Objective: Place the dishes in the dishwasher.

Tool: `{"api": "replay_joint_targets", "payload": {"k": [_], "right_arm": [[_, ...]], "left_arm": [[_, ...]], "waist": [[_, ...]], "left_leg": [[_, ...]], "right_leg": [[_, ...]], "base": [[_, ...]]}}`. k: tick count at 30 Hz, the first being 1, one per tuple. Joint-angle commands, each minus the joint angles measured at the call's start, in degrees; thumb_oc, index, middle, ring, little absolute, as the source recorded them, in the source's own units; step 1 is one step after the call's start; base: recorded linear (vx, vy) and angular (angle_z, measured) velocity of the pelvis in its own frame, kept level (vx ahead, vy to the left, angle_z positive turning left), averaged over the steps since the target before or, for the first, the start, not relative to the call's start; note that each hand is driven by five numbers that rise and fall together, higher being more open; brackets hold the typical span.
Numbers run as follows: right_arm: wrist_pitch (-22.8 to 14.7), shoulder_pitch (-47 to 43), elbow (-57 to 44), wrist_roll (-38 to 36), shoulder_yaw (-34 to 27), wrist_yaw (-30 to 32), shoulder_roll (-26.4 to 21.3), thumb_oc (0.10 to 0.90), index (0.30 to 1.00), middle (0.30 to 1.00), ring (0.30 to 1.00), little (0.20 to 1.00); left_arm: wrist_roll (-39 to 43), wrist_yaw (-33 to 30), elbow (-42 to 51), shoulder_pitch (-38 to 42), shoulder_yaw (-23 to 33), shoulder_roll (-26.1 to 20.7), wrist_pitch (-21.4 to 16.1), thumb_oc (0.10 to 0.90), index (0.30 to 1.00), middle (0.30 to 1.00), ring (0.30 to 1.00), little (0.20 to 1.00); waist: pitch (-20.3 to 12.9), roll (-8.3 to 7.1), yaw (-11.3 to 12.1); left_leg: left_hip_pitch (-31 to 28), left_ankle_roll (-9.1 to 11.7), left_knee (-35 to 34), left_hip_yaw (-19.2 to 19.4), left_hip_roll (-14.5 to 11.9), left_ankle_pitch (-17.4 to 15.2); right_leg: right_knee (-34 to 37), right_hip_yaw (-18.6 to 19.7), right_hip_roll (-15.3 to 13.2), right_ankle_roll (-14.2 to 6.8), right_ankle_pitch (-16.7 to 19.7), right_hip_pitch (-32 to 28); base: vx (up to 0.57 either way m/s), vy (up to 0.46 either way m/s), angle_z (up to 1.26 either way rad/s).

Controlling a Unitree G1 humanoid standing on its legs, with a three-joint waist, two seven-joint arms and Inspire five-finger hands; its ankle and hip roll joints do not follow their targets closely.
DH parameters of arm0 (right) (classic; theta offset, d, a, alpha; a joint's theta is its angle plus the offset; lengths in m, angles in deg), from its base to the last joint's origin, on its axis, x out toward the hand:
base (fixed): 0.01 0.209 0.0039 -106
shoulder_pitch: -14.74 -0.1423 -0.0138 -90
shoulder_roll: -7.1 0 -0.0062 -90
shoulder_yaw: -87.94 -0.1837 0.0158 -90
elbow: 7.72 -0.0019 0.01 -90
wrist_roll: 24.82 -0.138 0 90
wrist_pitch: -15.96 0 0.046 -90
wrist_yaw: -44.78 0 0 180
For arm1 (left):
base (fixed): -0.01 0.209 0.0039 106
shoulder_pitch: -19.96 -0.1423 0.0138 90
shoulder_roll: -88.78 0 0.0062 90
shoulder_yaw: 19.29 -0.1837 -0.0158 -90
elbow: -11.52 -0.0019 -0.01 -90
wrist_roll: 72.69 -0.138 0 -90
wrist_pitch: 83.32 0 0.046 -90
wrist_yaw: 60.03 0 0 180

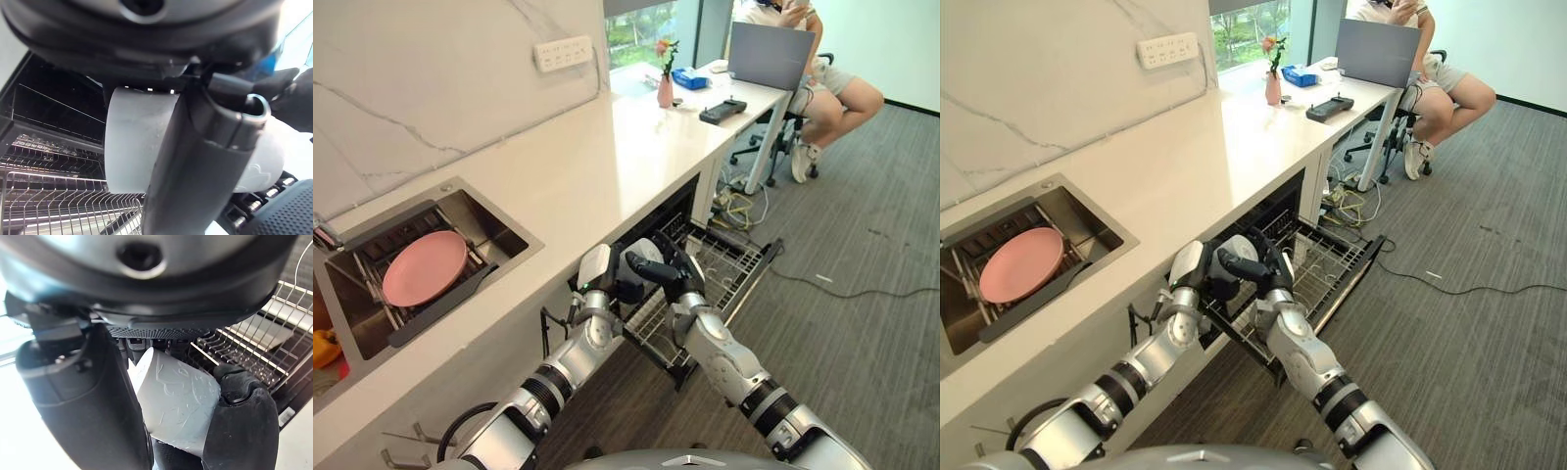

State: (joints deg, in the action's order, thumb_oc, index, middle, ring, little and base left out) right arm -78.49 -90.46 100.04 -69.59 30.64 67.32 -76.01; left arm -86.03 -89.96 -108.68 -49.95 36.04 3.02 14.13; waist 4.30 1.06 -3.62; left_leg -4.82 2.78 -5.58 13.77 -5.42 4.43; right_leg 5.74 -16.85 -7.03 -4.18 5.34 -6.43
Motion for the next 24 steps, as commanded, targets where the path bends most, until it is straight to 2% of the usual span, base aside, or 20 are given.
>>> {"api": "replay_joint_targets", "payload": {"k": [1,5,9,14,15,16,17,24], "right_arm": [[-2.65,-8.20,-3.91,9.65,1.42,-0.82,5.41,0.800,0.900,0.900,0.900,0.900],[-2.46,-9.39,-3.78,17.98,0.28,-0.04,3.45,0.800,0.900,0.900,0.900,0.900],[-0.92,-8.07,-3.14,15.09,0.65,-2.89,1.76,0.800,0.900,0.900,0.900,0.900],[0.57,-8.54,-1.82,12.35,1.76,-5.42,0.72,0.800,0.900,0.900,0.900,0.900],[0.66,-8.80,-1.72,12.26,1.93,-5.65,0.68,0.739,0.808,0.808,0.808,0.808],[0.66,-8.82,-1.71,12.26,1.93,-5.66,0.68,0.502,0.453,0.453,0.453,0.453],[0.80,-9.10,-1.42,12.27,2.04,-5.86,0.70,0.408,0.312,0.312,0.312,0.312],[0.65,-9.39,-1.45,12.96,2.07,-5.87,0.67,0.400,0.300,0.300,0.300,0.300]], "left_arm": [[1.33,-4.61,-0.45,14.71,-1.66,4.04,-8.80,0.400,0.300,0.300,0.300,0.300],[1.16,-4.35,1.54,15.00,-1.90,2.92,-10.29,0.400,0.300,0.300,0.300,0.300],[-1.71,-1.80,2.88,16.04,-1.82,1.19,-10.61,0.400,0.300,0.300,0.300,0.300],[-3.42,-0.41,1.70,17.44,-2.40,1.21,-10.60,0.400,0.300,0.300,0.300,0.300],[-3.49,-0.27,1.70,17.47,-2.45,1.29,-10.63,0.400,0.300,0.300,0.300,0.300],[-3.49,-0.27,1.70,17.48,-2.45,1.29,-10.63,0.400,0.300,0.300,0.300,0.300],[-3.51,-0.12,1.77,17.62,-2.53,1.31,-10.68,0.400,0.300,0.300,0.300,0.300],[-3.56,-0.05,2.00,17.73,-2.56,1.33,-10.67,0.400,0.300,0.300,0.300,0.300]], "waist": [[-0.75,-0.91,0.88],[-0.78,-0.79,0.59],[-1.14,-0.90,0.22],[-1.27,-1.02,0.03],[-1.27,-1.01,0.03],[-1.27,-1.01,0.02],[-1.28,-1.02,0.02],[-1.17,-0.97,-0.03]], "left_leg": [[-3.38,1.77,0.58,-0.12,-0.77,-5.53],[-3.61,1.67,0.58,0.17,-0.83,-5.67],[-4.23,1.80,0.58,0.50,-0.90,-6.07],[-4.41,1.98,0.58,0.50,-0.99,-6.09],[-4.37,2.01,0.58,0.50,-1.02,-6.07],[-4.37,2.01,0.58,0.50,-1.02,-6.07],[-4.36,2.02,0.58,0.50,-1.04,-6.07],[-4.36,2.02,0.58,0.44,-1.04,-6.01]], "right_leg": [[-1.38,3.69,-2.66,-4.17,-3.55,-1.51],[-1.44,3.98,-2.67,-4.23,-3.60,-1.45],[-1.22,4.20,-2.61,-4.31,-3.73,-1.82],[-1.11,4.24,-2.48,-4.27,-3.83,-1.91],[-1.11,4.25,-2.45,-4.26,-3.85,-1.88],[-1.11,4.25,-2.45,-4.26,-3.85,-1.88],[-1.11,4.24,-2.41,-4.25,-3.92,-1.87],[-1.13,4.26,-2.31,-4.23,-3.96,-1.83]], "base": [[0.00,0.000,0.00],[0.00,0.000,0.00],[0.00,0.000,0.00],[0.00,0.000,0.00],[0.00,0.000,0.00],[0.00,0.000,0.00],[0.00,0.000,0.00],[0.00,0.000,0.00]]}}
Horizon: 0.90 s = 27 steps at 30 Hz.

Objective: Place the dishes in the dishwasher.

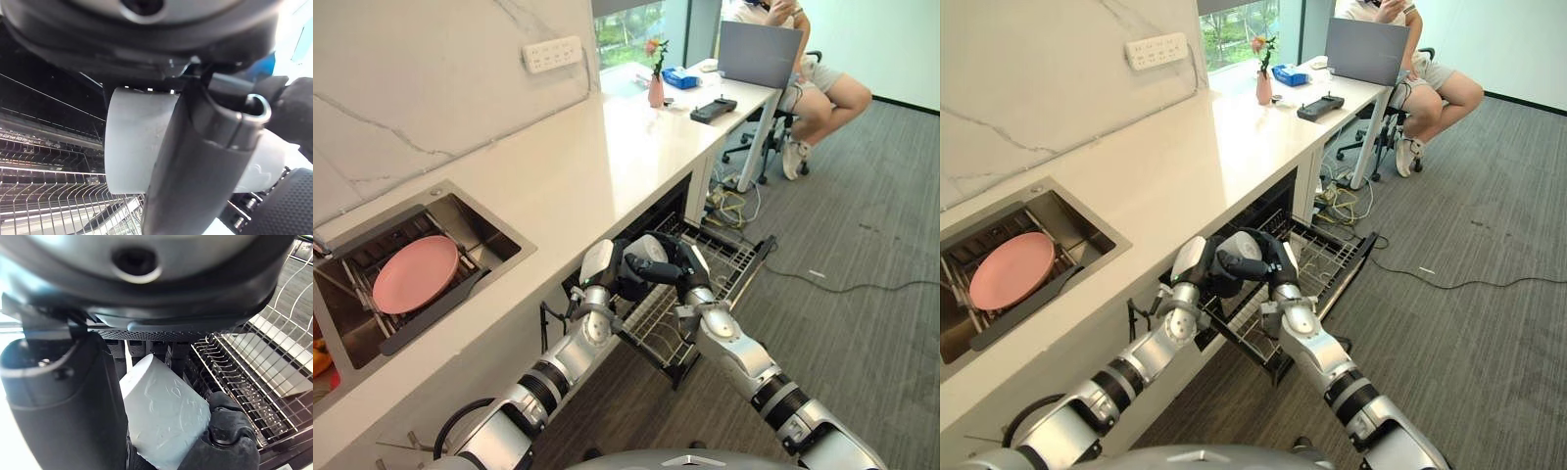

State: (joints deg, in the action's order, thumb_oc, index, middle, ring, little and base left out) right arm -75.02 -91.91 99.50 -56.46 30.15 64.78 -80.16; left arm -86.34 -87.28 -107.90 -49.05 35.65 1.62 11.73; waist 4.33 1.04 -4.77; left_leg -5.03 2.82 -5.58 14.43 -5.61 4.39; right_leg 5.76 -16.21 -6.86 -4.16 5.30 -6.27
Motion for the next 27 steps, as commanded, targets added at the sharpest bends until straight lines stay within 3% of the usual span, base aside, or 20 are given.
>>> {"api": "replay_joint_targets", "payload": {"k": [1,15,16,20,24,27], "right_arm": [[-2.82,-7.94,-0.91,-0.17,2.57,-3.33,4.82,0.400,0.300,0.300,0.300,0.300],[-5.55,-7.17,-3.73,3.11,0.41,-0.65,5.55,0.400,0.300,0.300,0.300,0.300],[-7.22,-7.45,-6.49,3.48,-0.92,0.65,5.24,0.800,0.900,0.900,0.900,0.900],[-7.57,-7.57,-7.63,7.37,-1.34,1.79,4.51,0.800,0.900,0.900,0.900,0.900],[-10.04,-9.01,-10.41,26.22,-3.97,9.10,1.44,0.800,0.900,0.900,0.900,0.900],[-11.22,-8.99,-12.95,31.23,-5.53,13.06,0.57,0.800,0.900,0.900,0.900,0.900]], "left_arm": [[-3.25,-2.74,1.22,16.83,-2.17,2.72,-8.27,0.400,0.300,0.300,0.300,0.300],[-6.83,-3.71,2.24,16.36,-2.38,1.76,-7.68,0.400,0.300,0.300,0.300,0.300],[-6.64,-4.05,3.13,15.24,-1.92,1.47,-7.86,0.400,0.300,0.300,0.300,0.300],[-4.96,-4.86,3.79,14.40,-1.27,1.71,-8.25,0.400,0.300,0.300,0.300,0.300],[-0.59,-7.63,5.11,12.75,-0.07,2.10,-10.63,0.400,0.300,0.300,0.300,0.300],[1.26,-9.02,5.45,11.78,0.13,2.15,-11.25,0.400,0.300,0.300,0.300,0.300]], "waist": [[-1.20,-0.94,1.13],[-1.24,-0.54,1.08],[-1.31,-0.46,1.21],[-1.38,-0.35,1.27],[-1.35,-0.08,1.23],[-1.39,0.05,1.15]], "left_leg": [[-4.15,1.98,0.58,-0.21,-0.85,-5.97],[-4.38,2.00,0.58,-0.37,-1.08,-6.06],[-4.60,1.97,0.58,-0.42,-1.07,-6.16],[-4.74,1.92,0.58,-0.49,-1.02,-6.17],[-5.07,1.74,0.58,-0.52,-1.10,-6.20],[-5.21,1.62,0.58,-0.54,-1.08,-6.17]], "right_leg": [[-1.16,3.62,-2.48,-4.25,-3.93,-1.99],[-1.12,3.30,-2.35,-4.24,-4.35,-2.38],[-1.17,3.18,-2.32,-4.16,-4.41,-2.58],[-1.13,3.14,-2.36,-4.11,-4.47,-2.73],[-1.08,2.82,-2.40,-4.24,-4.73,-2.93],[-1.09,2.75,-2.43,-4.31,-4.81,-2.99]], "base": [[0.00,0.000,0.00],[0.00,0.000,0.00],[0.00,0.000,0.00],[0.00,0.000,0.00],[0.00,0.000,0.00],[0.00,0.000,0.00]]}}
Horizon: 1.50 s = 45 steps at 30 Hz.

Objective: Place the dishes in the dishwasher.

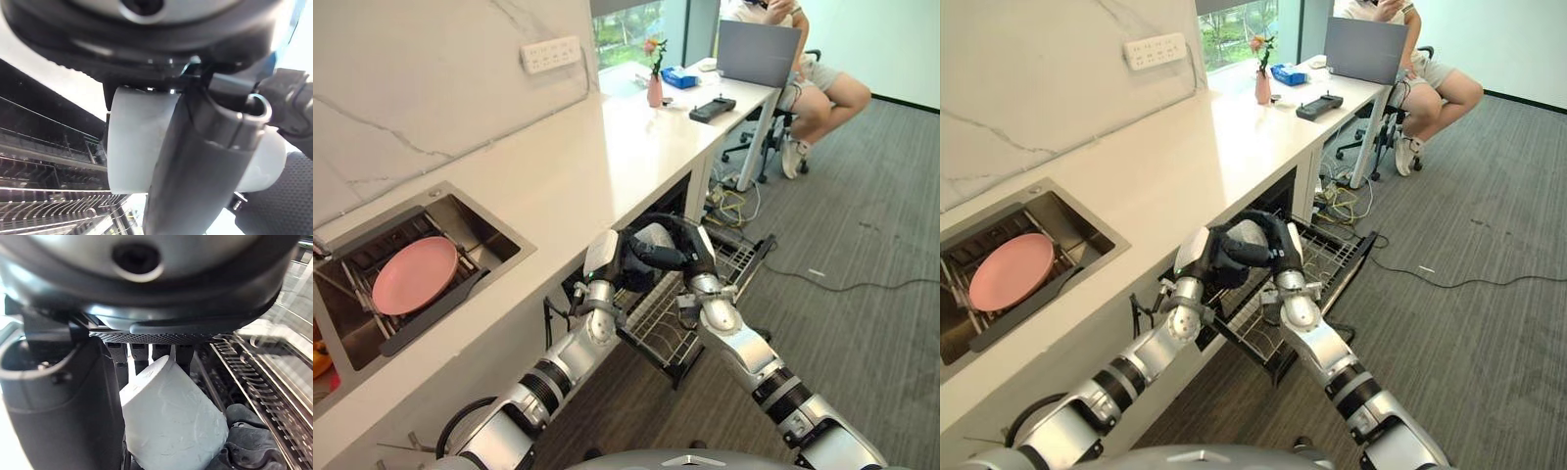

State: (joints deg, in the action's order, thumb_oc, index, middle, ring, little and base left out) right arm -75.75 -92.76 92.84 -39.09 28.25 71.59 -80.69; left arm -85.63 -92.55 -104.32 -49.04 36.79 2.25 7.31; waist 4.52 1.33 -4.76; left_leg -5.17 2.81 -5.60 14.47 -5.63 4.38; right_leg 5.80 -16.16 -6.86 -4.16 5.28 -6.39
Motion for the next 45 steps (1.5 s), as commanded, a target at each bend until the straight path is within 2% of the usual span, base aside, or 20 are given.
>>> {"api": "replay_joint_targets", "payload": {"k": [1,4,6,7,8,9,13,14,17,19,27,32,45], "right_arm": [[-11.42,-8.03,-9.15,16.07,-5.24,9.46,0.54,0.800,0.900,0.900,0.900,0.900],[-12.64,-7.31,-12.15,15.00,-7.24,12.35,0.81,0.800,0.900,0.900,0.900,0.900],[-13.03,-6.31,-13.72,12.48,-8.18,13.42,1.63,0.800,0.900,0.900,0.900,0.900],[-13.66,-5.51,-13.99,8.53,-8.11,13.60,2.91,0.800,0.900,0.900,0.900,0.900],[-13.67,-5.48,-14.00,8.43,-8.12,13.54,2.89,0.800,0.900,0.900,0.900,0.900],[-15.44,-3.10,-14.91,-6.36,-6.78,11.77,6.70,0.800,0.900,0.900,0.900,0.900],[-15.34,-1.18,-17.79,-14.46,-4.20,10.88,8.19,0.800,0.900,0.900,0.900,0.900],[-15.34,-1.18,-17.79,-14.46,-4.20,10.88,8.19,0.800,0.900,0.900,0.900,0.900],[-16.40,-0.08,-17.13,-23.95,-2.78,10.48,10.18,0.800,0.900,0.900,0.900,0.900],[-16.56,0.23,-16.40,-26.59,-2.44,9.85,10.72,0.800,0.900,0.900,0.900,0.900],[-16.12,-0.28,-14.35,-31.77,-1.01,6.62,10.90,0.800,0.900,0.900,0.900,0.900],[-12.31,-3.08,-10.41,-28.97,1.55,4.51,10.41,0.800,0.900,0.900,0.900,0.900],[-10.10,-7.80,0.40,-27.01,3.14,5.01,13.30,0.800,0.900,0.900,0.900,0.900]], "left_arm": [[2.59,-4.86,1.04,11.28,-0.95,2.10,-6.81,0.400,0.300,0.300,0.300,0.300],[5.01,-6.14,-0.23,11.03,-0.67,3.01,-6.75,0.400,0.300,0.300,0.300,0.300],[6.71,-7.34,-0.70,10.89,-0.28,3.61,-6.49,0.400,0.300,0.300,0.300,0.300],[7.67,-8.05,-0.87,10.88,0.02,3.91,-6.23,0.400,0.300,0.300,0.300,0.300],[7.69,-8.06,-0.87,10.85,0.01,3.90,-6.23,0.400,0.300,0.300,0.300,0.300],[9.77,-8.86,-0.82,10.75,0.74,4.35,-5.03,0.400,0.300,0.300,0.300,0.300],[14.59,-10.56,0.23,12.15,1.58,5.50,-4.46,0.400,0.300,0.300,0.300,0.300],[14.59,-10.56,0.23,12.15,1.58,5.50,-4.46,0.400,0.300,0.300,0.300,0.300],[15.56,-10.36,1.94,12.48,1.27,5.55,-3.59,0.400,0.300,0.300,0.300,0.300],[15.53,-9.61,2.58,12.33,1.20,5.70,-3.25,0.400,0.300,0.300,0.300,0.300],[14.40,-7.58,2.38,12.60,0.98,5.79,-2.82,0.400,0.300,0.300,0.300,0.300],[11.19,-5.16,1.74,13.80,-0.67,5.62,-2.60,0.400,0.300,0.300,0.300,0.300],[5.43,-4.17,-0.77,16.57,-3.58,6.52,-2.74,0.400,0.300,0.300,0.300,0.300]], "waist": [[-1.65,-0.15,0.92],[-1.74,-0.02,0.51],[-1.76,0.07,0.33],[-1.73,0.08,0.21],[-1.75,0.07,0.20],[-1.65,0.06,0.10],[-1.51,0.18,-0.20],[-1.51,0.18,-0.20],[-1.46,0.23,-0.20],[-1.54,0.24,-0.09],[-1.63,0.03,0.33],[-1.74,-0.27,0.95],[-1.82,-0.43,1.88]], "left_leg": [[-5.17,1.51,0.60,-0.61,-0.96,-6.26],[-5.36,1.42,0.60,-0.48,-0.78,-6.43],[-5.52,1.31,0.60,-0.43,-0.66,-6.58],[-5.51,1.28,0.60,-0.34,-0.62,-6.61],[-5.51,1.28,0.60,-0.34,-0.61,-6.62],[-5.47,1.13,0.60,-0.22,-0.29,-6.71],[-4.93,1.12,0.60,-0.10,-0.03,-6.56],[-4.93,1.12,0.60,-0.10,-0.03,-6.56],[-4.54,1.13,0.60,0.14,0.10,-6.47],[-4.55,1.17,0.60,0.12,0.14,-6.48],[-4.50,1.35,0.60,-0.12,0.13,-6.51],[-4.26,1.33,0.60,-0.79,0.22,-6.55],[-4.05,1.34,0.60,-1.68,0.29,-6.49]], "right_leg": [[-1.12,2.76,-2.49,-4.40,-4.82,-2.96],[-1.06,2.79,-2.55,-4.45,-4.79,-3.02],[-1.07,2.88,-2.61,-4.47,-4.75,-3.06],[-1.06,2.97,-2.67,-4.46,-4.62,-3.03],[-1.06,2.98,-2.68,-4.46,-4.62,-3.03],[-1.09,3.42,-2.83,-4.40,-4.14,-2.91],[-1.03,3.88,-2.92,-4.48,-3.75,-2.05],[-1.03,3.88,-2.92,-4.48,-3.75,-2.05],[-0.98,4.03,-3.00,-4.51,-3.50,-1.59],[-0.89,3.98,-3.05,-4.50,-3.49,-1.63],[-0.80,3.80,-3.10,-4.42,-3.50,-1.93],[-0.80,3.33,-3.06,-4.27,-3.51,-2.15],[-0.80,2.66,-3.12,-4.20,-3.59,-2.46]], "base": [[0.00,0.000,0.00],[0.02,0.014,0.05],[0.00,0.005,0.02],[0.00,0.000,0.00],[0.00,0.000,0.00],[0.00,0.000,0.00],[0.01,0.007,-0.05],[0.00,0.003,-0.07],[-0.01,0.003,-0.03],[0.00,0.000,0.00],[0.00,0.000,0.00],[0.00,0.000,0.00],[0.00,0.002,0.03]]}}
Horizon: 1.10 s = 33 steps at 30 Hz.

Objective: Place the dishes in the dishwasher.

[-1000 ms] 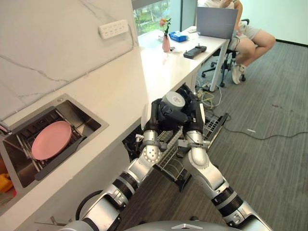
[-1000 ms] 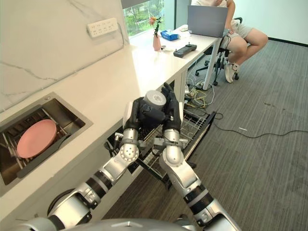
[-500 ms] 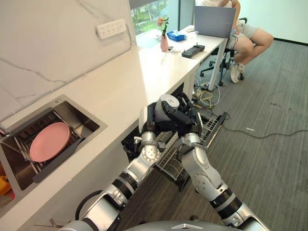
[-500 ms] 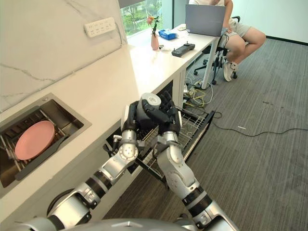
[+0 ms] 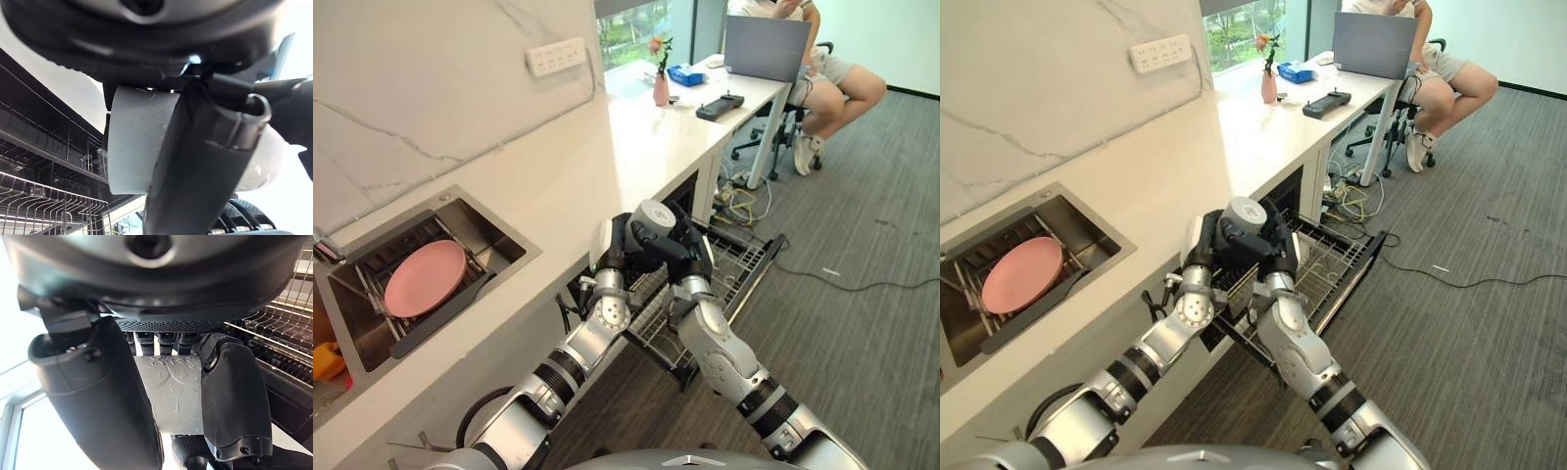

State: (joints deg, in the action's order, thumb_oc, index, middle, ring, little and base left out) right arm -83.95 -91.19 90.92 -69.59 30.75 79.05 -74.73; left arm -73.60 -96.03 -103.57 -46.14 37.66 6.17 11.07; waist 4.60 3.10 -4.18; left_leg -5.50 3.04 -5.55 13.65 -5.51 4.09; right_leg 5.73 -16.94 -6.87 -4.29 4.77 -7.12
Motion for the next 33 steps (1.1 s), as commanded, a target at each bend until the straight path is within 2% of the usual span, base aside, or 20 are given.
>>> {"api": "replay_joint_targets", "payload": {"k": [1,6,7,8,20,26,27,28,31,33], "right_arm": [[-1.86,-9.69,3.00,3.47,0.64,-2.44,7.48,0.800,0.900,0.900,0.900,0.900],[-1.54,-10.68,5.71,3.80,0.65,-2.54,7.75,0.800,0.900,0.900,0.900,0.900],[-1.59,-10.80,6.09,3.58,0.67,-2.58,7.89,0.649,0.674,0.674,0.674,0.674],[-1.70,-10.97,6.38,3.43,0.66,-2.62,7.99,0.400,0.300,0.300,0.300,0.300],[-2.04,-11.83,6.27,6.10,0.07,-3.58,7.48,0.400,0.300,0.300,0.300,0.300],[-3.94,-12.66,1.48,6.26,-0.85,-4.95,6.44,0.400,0.300,0.300,0.300,0.300],[-4.20,-12.72,0.65,5.90,-1.18,-4.93,6.34,0.400,0.300,0.300,0.300,0.300],[-4.65,-12.76,-0.55,5.61,-1.71,-4.78,6.14,0.400,0.300,0.300,0.300,0.300],[-5.68,-13.52,-4.62,8.37,-4.77,-3.45,4.25,0.400,0.300,0.300,0.300,0.300],[-7.32,-14.27,-7.24,12.73,-8.21,-1.17,2.73,0.400,0.300,0.300,0.300,0.300]], "left_arm": [[-6.81,-0.58,-1.58,13.71,-4.63,2.66,-6.54,0.400,0.300,0.300,0.300,0.300],[-7.51,-0.29,-1.67,14.28,-5.09,2.73,-6.72,0.400,0.300,0.300,0.300,0.300],[-7.52,-0.21,-1.70,14.29,-5.23,2.79,-6.79,0.400,0.300,0.300,0.300,0.300],[-7.50,-0.15,-1.64,14.26,-5.27,2.80,-6.75,0.400,0.300,0.300,0.300,0.300],[-7.67,0.56,-0.40,13.88,-5.63,2.46,-7.22,0.400,0.300,0.300,0.300,0.300],[-8.77,1.86,0.33,14.49,-6.08,1.54,-7.44,0.400,0.300,0.300,0.300,0.300],[-8.82,2.16,0.32,14.48,-6.13,1.47,-7.35,0.538,0.507,0.507,0.507,0.507],[-8.99,2.70,0.42,14.64,-6.16,1.36,-7.38,0.800,0.900,0.900,0.900,0.900],[-9.83,3.81,1.68,14.56,-6.03,0.25,-7.06,0.800,0.900,0.900,0.900,0.900],[-11.52,4.06,2.13,14.92,-5.79,-0.62,-6.96,0.800,0.900,0.900,0.900,0.900]], "waist": [[-1.94,-2.21,1.36],[-1.97,-2.31,1.56],[-1.96,-2.32,1.60],[-1.97,-2.34,1.63],[-2.05,-2.33,1.81],[-2.13,-2.22,1.70],[-2.21,-2.22,1.66],[-2.31,-2.16,1.59],[-2.58,-1.99,1.43],[-2.75,-1.80,1.29]], "left_leg": [[-3.74,1.12,0.55,-0.90,0.18,-6.22],[-3.77,1.13,0.55,-1.06,0.19,-6.29],[-3.78,1.13,0.55,-1.06,0.19,-6.32],[-3.81,1.13,0.55,-1.05,0.19,-6.34],[-3.94,1.07,0.55,-1.13,0.18,-6.39],[-4.13,1.11,0.55,-1.20,0.05,-6.43],[-4.21,1.12,0.55,-1.20,0.04,-6.46],[-4.31,1.13,0.55,-1.22,0.03,-6.47],[-4.65,1.22,0.55,-1.26,-0.11,-6.46],[-4.77,1.31,0.55,-1.28,-0.29,-6.37]], "right_leg": [[-0.73,3.45,-3.11,-4.07,-3.07,-1.74],[-0.73,3.34,-3.09,-4.10,-3.05,-1.70],[-0.73,3.33,-3.10,-4.11,-3.05,-1.69],[-0.73,3.32,-3.09,-4.12,-3.04,-1.68],[-0.73,3.28,-3.16,-4.14,-3.18,-1.90],[-0.86,3.08,-3.26,-4.27,-3.39,-2.01],[-0.89,3.05,-3.23,-4.26,-3.44,-2.13],[-0.93,3.01,-3.19,-4.24,-3.51,-2.27],[-1.01,2.70,-3.03,-4.20,-3.88,-2.59],[-1.04,2.50,-2.92,-4.22,-4.22,-2.61]], "base": [[0.00,0.000,0.00],[0.00,0.000,0.00],[0.00,0.000,0.00],[0.00,0.000,0.00],[0.00,0.000,0.00],[0.00,0.000,0.00],[0.00,0.000,0.00],[0.00,0.000,0.00],[0.00,0.000,0.00],[0.00,0.000,0.00]]}}
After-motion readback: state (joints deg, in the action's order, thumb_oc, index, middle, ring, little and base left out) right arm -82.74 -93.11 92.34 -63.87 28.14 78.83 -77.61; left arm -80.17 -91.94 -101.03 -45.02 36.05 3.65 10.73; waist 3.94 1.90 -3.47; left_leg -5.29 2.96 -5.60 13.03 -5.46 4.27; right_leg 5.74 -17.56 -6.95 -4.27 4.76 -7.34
